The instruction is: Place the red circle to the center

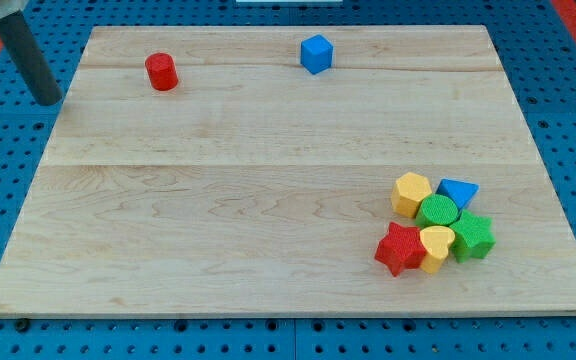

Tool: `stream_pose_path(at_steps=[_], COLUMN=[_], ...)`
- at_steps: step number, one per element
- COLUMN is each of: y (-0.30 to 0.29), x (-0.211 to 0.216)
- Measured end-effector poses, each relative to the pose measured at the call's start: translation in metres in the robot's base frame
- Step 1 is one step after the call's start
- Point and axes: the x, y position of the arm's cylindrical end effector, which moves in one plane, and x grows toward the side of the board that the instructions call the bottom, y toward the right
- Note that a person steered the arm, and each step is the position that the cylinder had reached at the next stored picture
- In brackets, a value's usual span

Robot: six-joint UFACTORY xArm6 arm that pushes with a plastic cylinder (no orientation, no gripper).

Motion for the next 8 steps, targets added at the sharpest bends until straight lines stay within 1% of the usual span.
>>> stream_pose_path(at_steps=[1,2,3,4,5,6,7,8], y=[0.000,0.070,0.125,0.142,0.172,0.247,0.289,0.275], x=[-0.052,-0.085,-0.057,-0.010,0.025,0.030,0.052,0.085])
